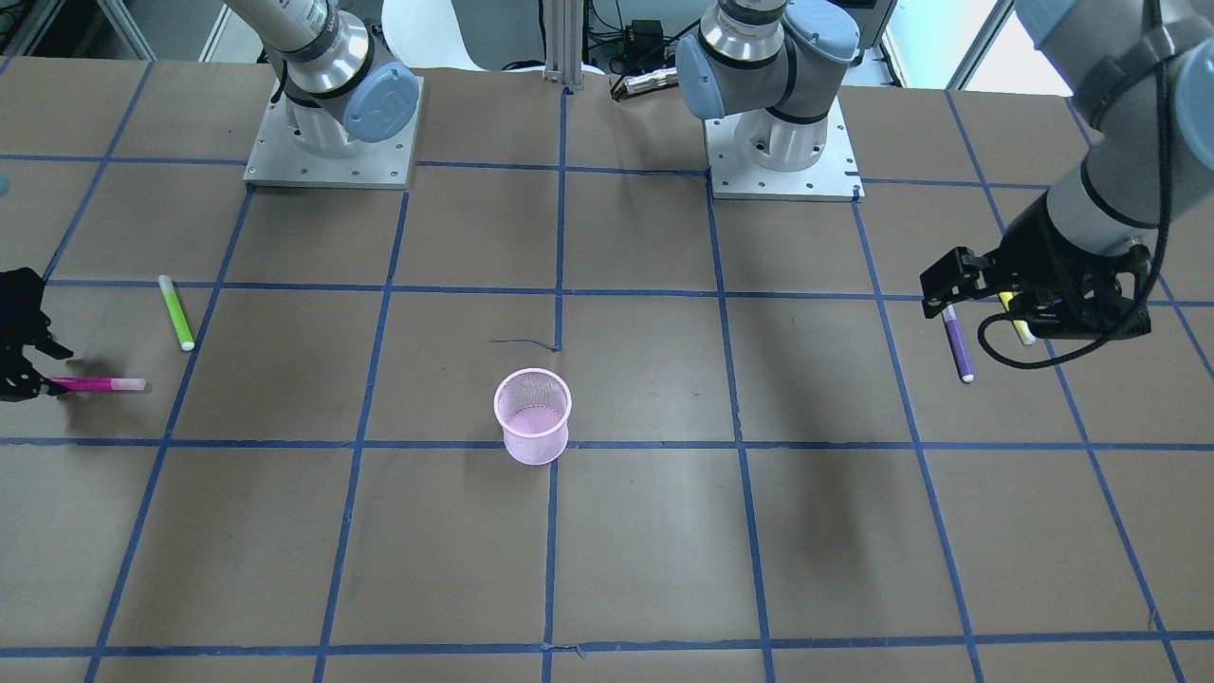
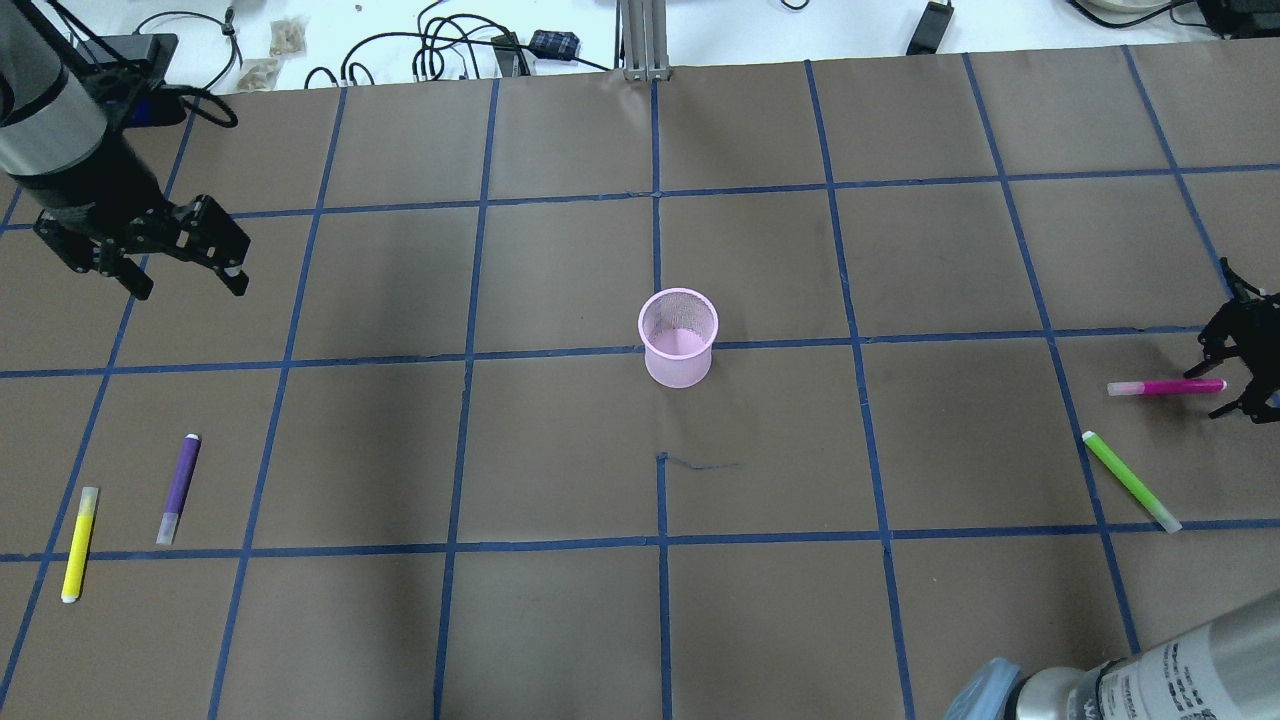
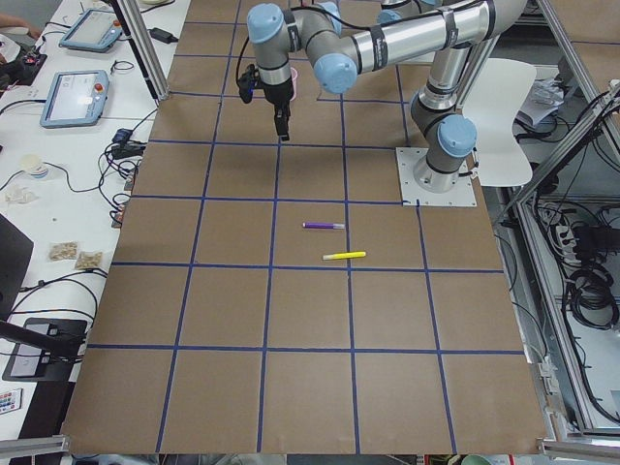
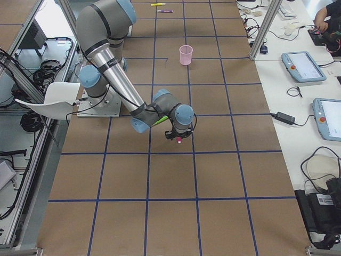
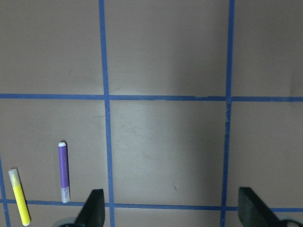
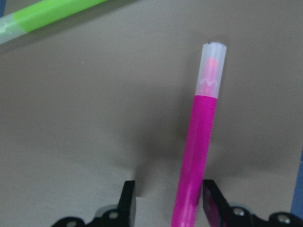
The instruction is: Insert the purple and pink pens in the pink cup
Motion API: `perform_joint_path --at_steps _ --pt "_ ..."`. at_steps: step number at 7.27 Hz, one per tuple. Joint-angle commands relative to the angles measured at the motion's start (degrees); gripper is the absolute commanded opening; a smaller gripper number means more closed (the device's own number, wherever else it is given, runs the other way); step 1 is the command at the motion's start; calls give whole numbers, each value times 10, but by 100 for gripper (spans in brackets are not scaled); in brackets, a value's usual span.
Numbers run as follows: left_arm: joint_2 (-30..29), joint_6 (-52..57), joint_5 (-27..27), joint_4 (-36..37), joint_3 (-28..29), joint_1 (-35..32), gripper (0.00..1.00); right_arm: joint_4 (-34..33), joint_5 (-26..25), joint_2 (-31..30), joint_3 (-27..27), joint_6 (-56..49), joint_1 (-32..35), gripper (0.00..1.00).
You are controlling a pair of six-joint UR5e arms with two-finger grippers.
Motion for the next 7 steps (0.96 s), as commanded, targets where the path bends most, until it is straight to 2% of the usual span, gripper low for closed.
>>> perform_joint_path --at_steps 1,2,3,5,7 --pt "-62 89 3 73 -41 77 100 -2 -4 -1 1 0 0 10" --pt "-98 108 13 84 -59 89 100 -2 -5 -3 1 3 0 3" --pt "-127 116 85 93 -61 104 100 -2 -6 -3 2 3 0 0" --pt "-170 120 95 128 -68 125 100 -1 -10 -8 1 7 0 0" --pt "-196 122 100 141 -66 130 100 3 -28 -73 -4 62 5 0"
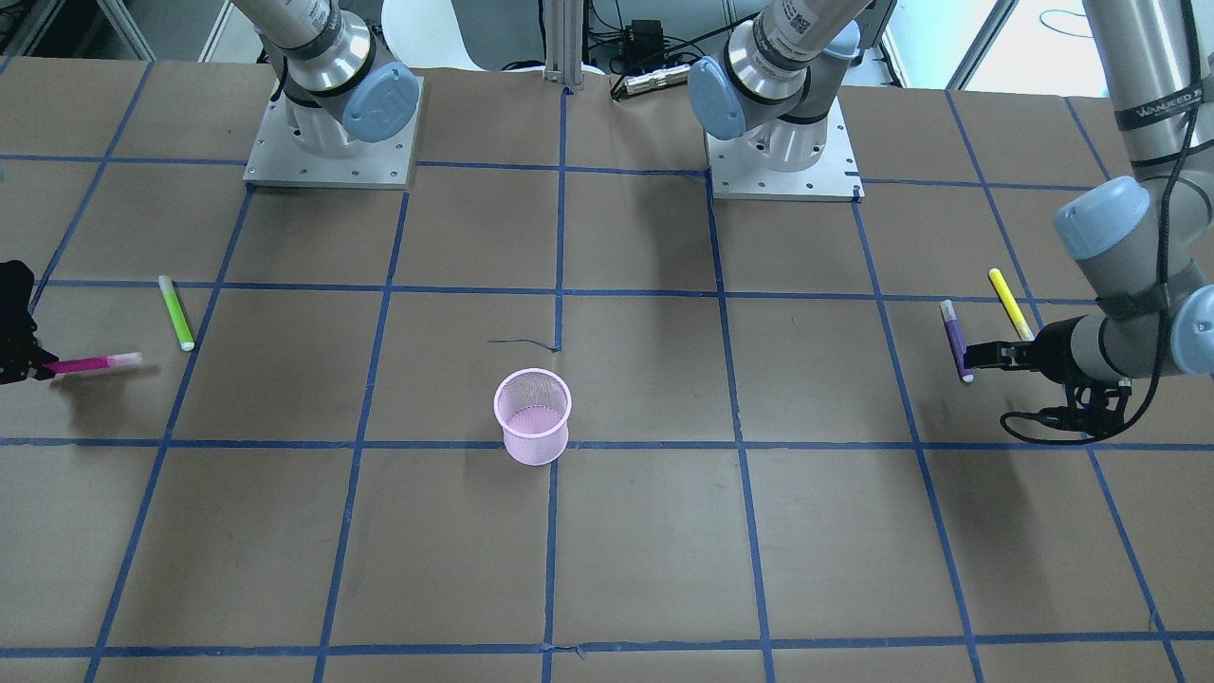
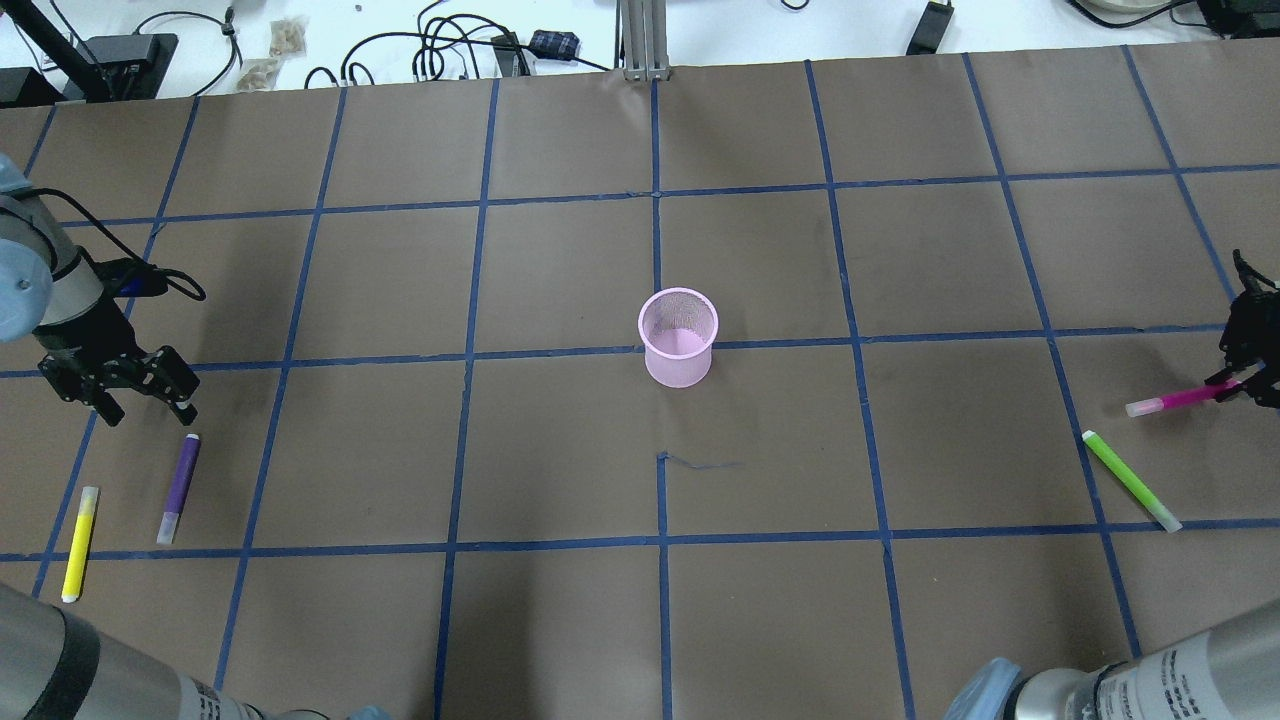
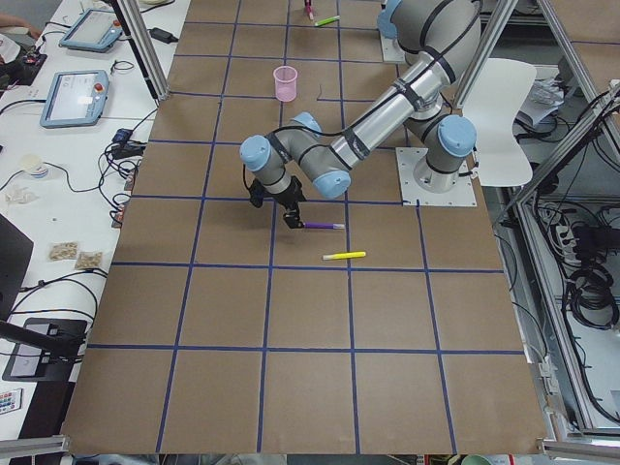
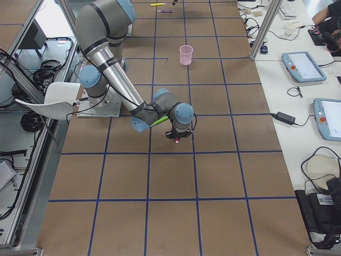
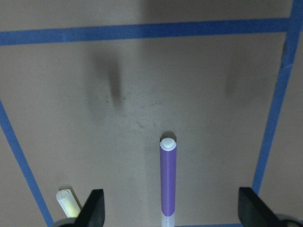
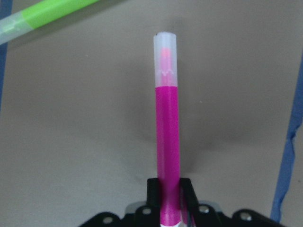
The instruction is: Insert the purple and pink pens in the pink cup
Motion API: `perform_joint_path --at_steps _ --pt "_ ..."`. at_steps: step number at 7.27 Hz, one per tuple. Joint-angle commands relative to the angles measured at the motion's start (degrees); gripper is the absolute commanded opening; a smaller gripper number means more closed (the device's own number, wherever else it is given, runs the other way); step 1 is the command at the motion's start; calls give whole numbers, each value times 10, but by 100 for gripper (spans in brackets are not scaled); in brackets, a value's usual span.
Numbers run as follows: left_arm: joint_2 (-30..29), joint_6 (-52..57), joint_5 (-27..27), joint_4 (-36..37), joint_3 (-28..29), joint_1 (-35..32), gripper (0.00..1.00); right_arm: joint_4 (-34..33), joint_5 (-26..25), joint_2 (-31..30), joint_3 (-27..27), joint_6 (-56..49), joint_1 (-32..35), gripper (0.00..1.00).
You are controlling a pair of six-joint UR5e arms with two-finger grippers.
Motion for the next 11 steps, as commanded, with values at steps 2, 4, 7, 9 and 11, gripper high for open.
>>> perform_joint_path --at_steps 2,4,7,9,11 --pt "-49 -3 4 11 1 4 100 11 -21 -121 -2 149 58 0" --pt "-53 -1 4 7 7 3 100 24 -108 -180 -11 310 208 0" --pt "-41 -5 4 -1 1 -1 85 101 -205 -177 -90 510 416 0" --pt "-43 -5 -1 -1 -1 -2 71 131 -199 -144 -126 646 509 0" --pt "-40 -12 -1 -7 -1 -3 48 182 -215 -99 -161 754 624 0"
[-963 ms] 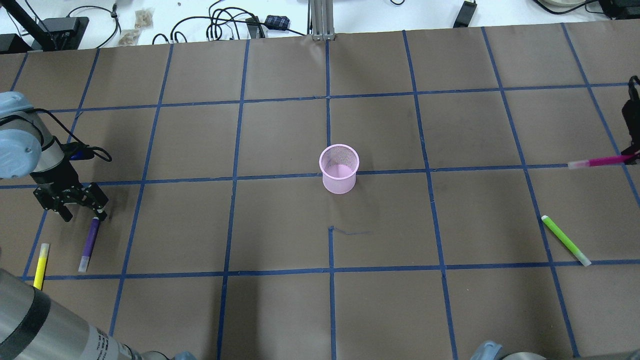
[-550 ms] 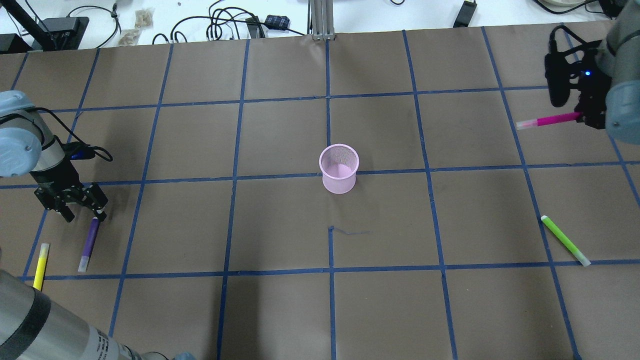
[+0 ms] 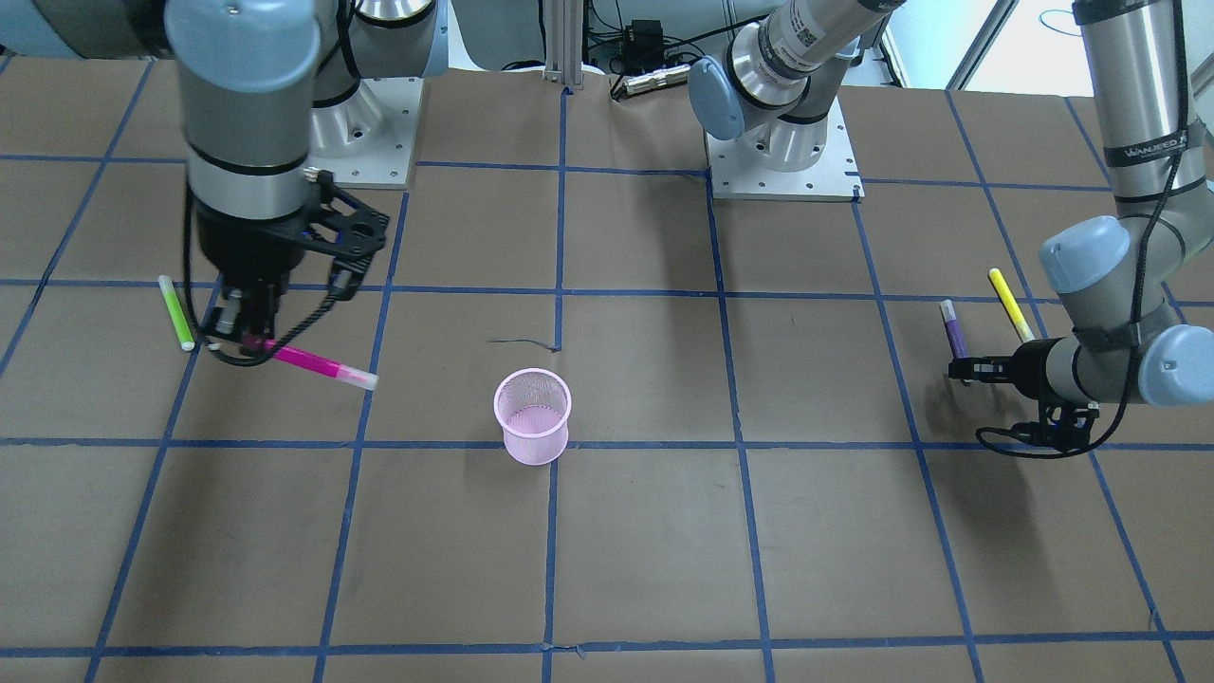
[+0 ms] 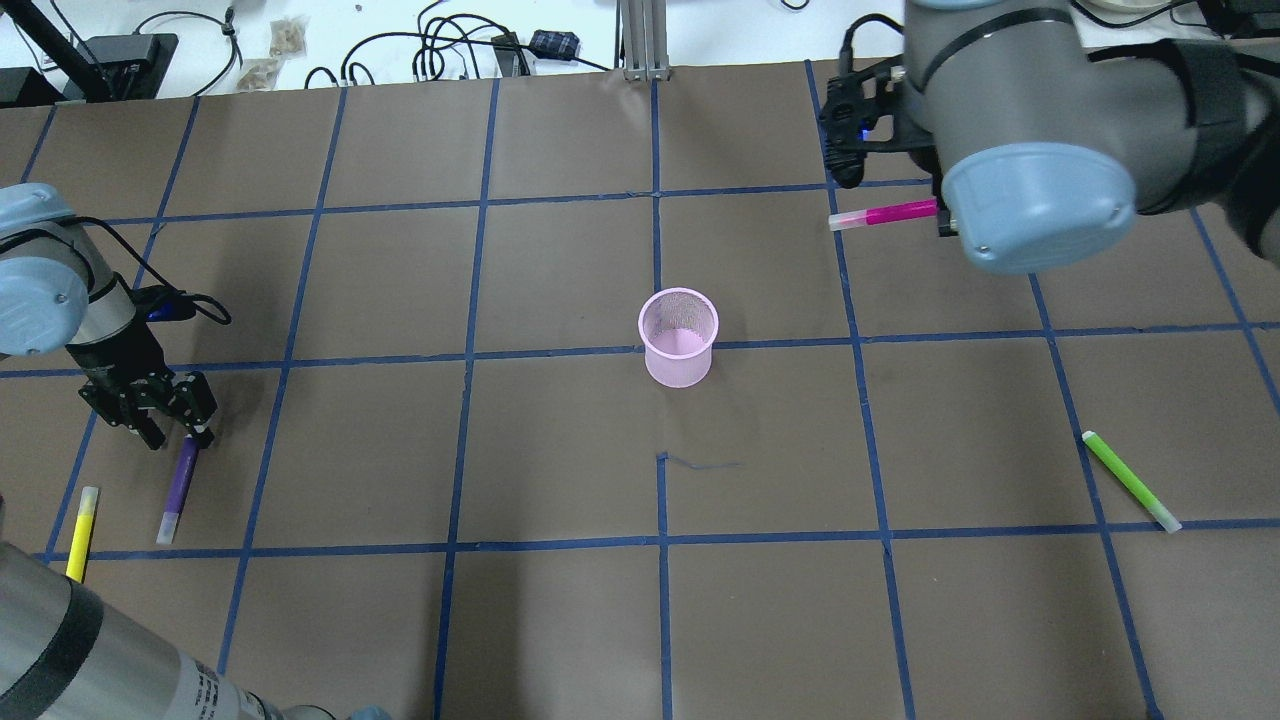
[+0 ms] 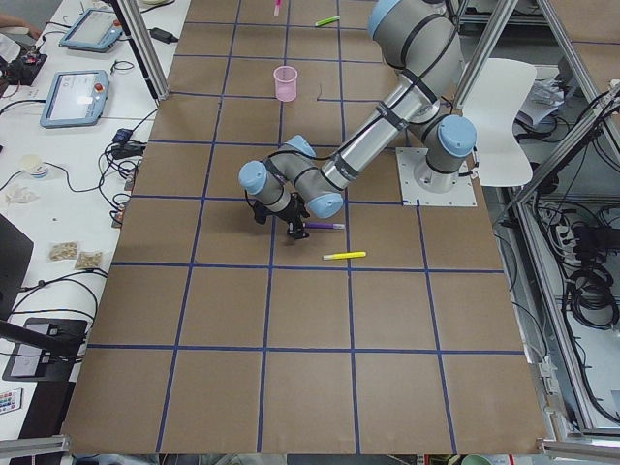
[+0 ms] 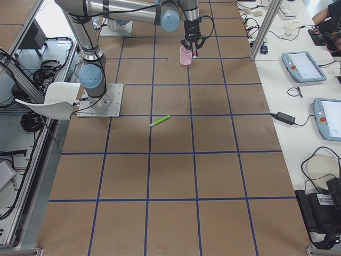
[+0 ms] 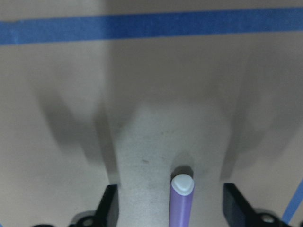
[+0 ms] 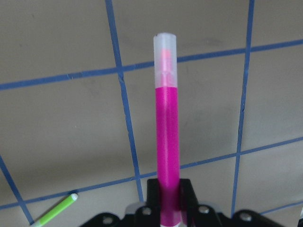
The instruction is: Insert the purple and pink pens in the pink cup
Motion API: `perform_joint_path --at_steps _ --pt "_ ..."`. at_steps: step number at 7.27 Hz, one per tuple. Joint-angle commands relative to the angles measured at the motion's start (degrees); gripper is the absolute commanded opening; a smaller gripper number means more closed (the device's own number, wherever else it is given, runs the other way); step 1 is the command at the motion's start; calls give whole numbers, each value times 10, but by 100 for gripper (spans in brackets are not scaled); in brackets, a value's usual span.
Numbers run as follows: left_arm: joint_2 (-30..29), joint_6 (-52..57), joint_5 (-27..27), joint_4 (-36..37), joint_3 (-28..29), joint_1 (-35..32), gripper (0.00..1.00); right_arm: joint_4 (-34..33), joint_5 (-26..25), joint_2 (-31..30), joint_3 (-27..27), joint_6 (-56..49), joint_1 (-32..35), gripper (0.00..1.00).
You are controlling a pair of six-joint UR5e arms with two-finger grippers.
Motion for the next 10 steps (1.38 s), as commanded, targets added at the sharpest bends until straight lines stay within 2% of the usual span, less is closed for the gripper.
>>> perform_joint_path --at_steps 1,3,4,5,6,8,10 --pt "0 -3 -1 -11 0 0 40 49 -31 56 -33 87 110 0" --pt "-1 -3 0 -11 0 -1 38 50 -33 129 -60 172 142 0" --pt "-1 -3 -1 -11 0 0 24 56 -34 149 -72 175 147 0" --pt "0 -3 -2 -11 0 0 0 76 -40 152 -76 188 152 0" --pt "2 -2 -3 -10 0 0 0 77 -48 154 -77 205 153 0" --pt "7 -1 -18 -10 8 -1 0 85 -52 157 -76 234 156 15" --pt "38 0 -21 -34 23 -7 0 110 -56 160 -84 236 160 22"
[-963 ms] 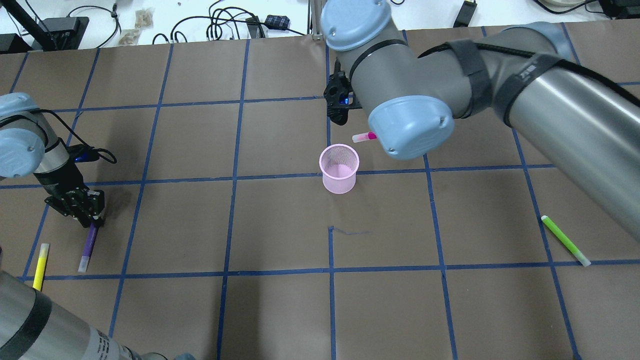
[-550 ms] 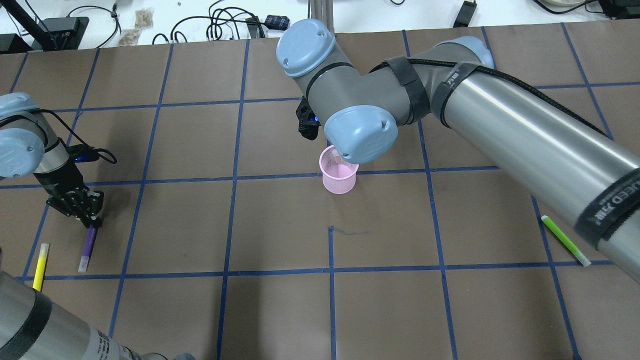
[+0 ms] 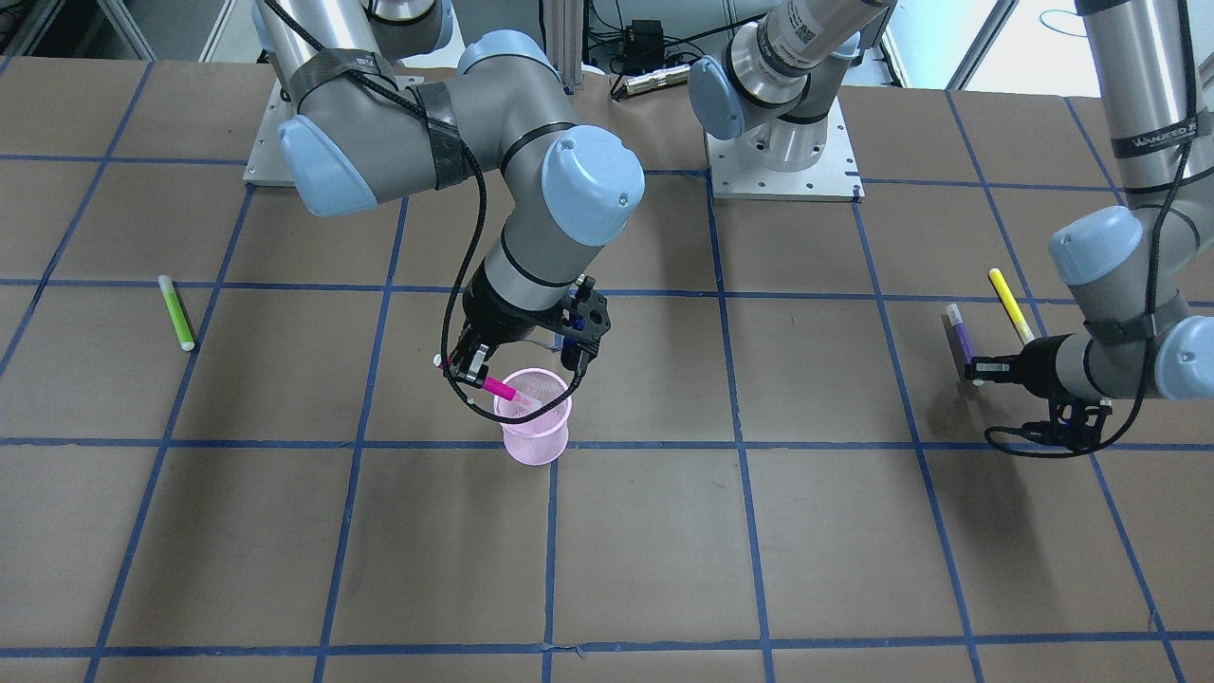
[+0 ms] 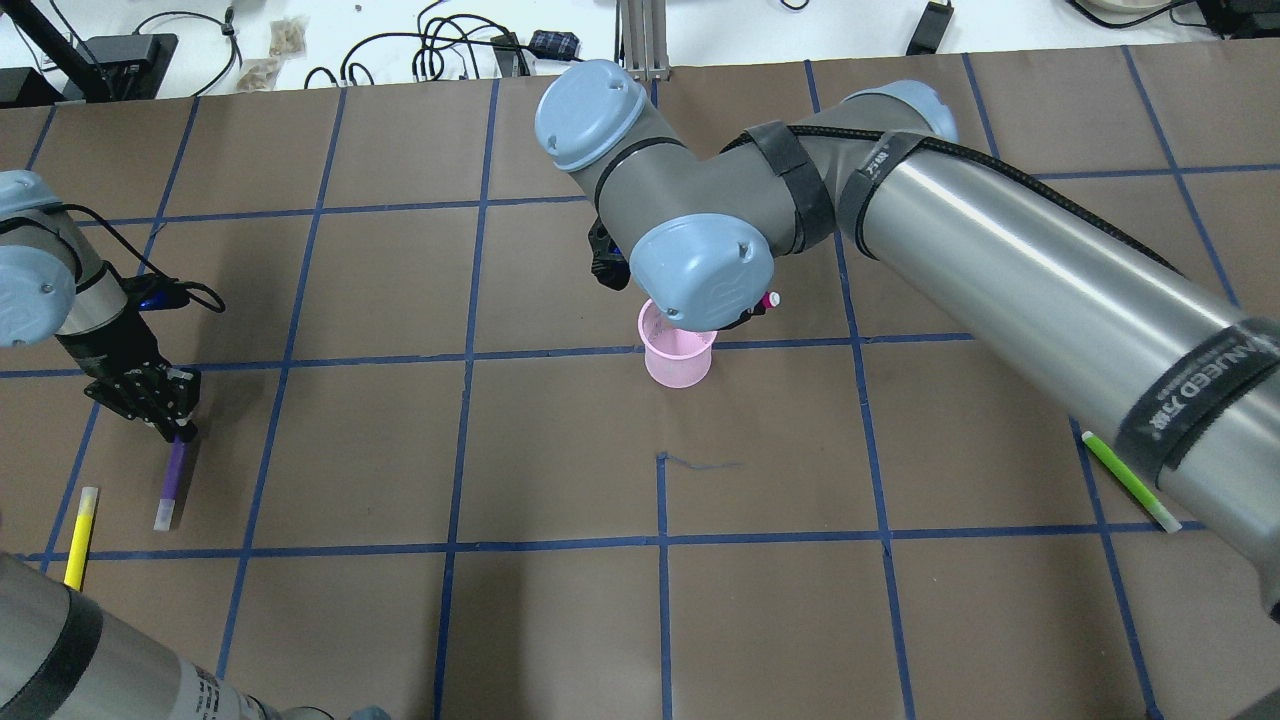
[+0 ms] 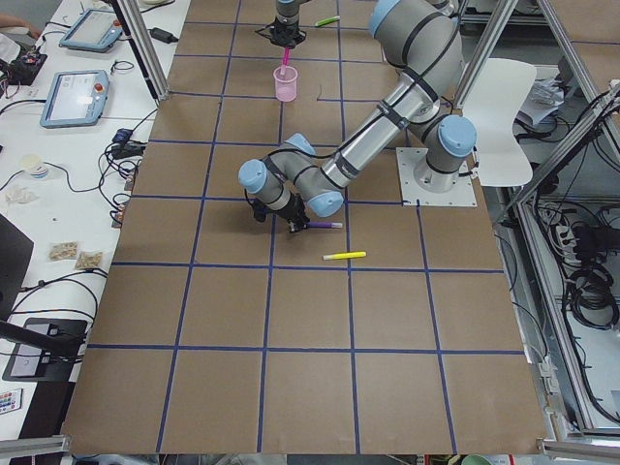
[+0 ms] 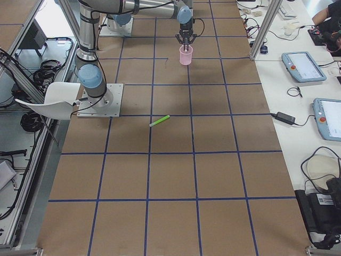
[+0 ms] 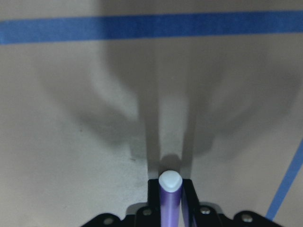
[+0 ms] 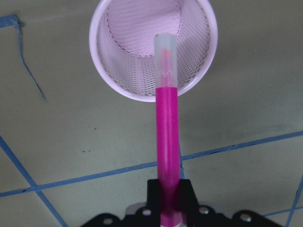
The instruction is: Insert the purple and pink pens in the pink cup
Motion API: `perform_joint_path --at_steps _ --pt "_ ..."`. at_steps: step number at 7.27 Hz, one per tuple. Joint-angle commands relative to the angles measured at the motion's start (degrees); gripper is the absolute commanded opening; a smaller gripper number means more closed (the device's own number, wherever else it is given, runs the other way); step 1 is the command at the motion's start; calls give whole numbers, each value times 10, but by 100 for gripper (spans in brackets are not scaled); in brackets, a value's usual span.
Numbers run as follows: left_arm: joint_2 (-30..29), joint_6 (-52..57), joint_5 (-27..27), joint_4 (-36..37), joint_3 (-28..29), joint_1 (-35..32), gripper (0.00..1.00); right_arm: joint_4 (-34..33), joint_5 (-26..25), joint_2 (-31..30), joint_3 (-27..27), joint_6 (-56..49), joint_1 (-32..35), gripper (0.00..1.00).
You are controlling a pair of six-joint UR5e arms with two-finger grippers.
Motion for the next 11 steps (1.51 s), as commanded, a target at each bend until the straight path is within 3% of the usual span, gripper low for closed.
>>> perform_joint_path --at_steps 1,3,4,5,6,8,9,11 --pt "43 2 -55 -37 11 -4 0 13 -2 12 -16 7 3 27" --pt "94 2 -83 -44 19 -23 0 16 0 32 -40 7 10 35" --pt "118 2 -94 -49 24 -34 0 17 0 43 -48 6 12 50" --pt "141 2 -117 -49 25 -46 0 16 -1 43 -52 4 12 74" --pt "167 -1 -139 -49 26 -66 0 16 0 39 -55 2 10 81" --pt "200 -14 -143 -39 27 -116 0 20 14 1 -84 4 -52 81" --pt "210 -66 -168 -32 27 -135 0 21 67 -44 -85 10 -106 81" --pt "216 -177 -216 47 27 -221 0 67 191 -108 -73 189 -203 83"
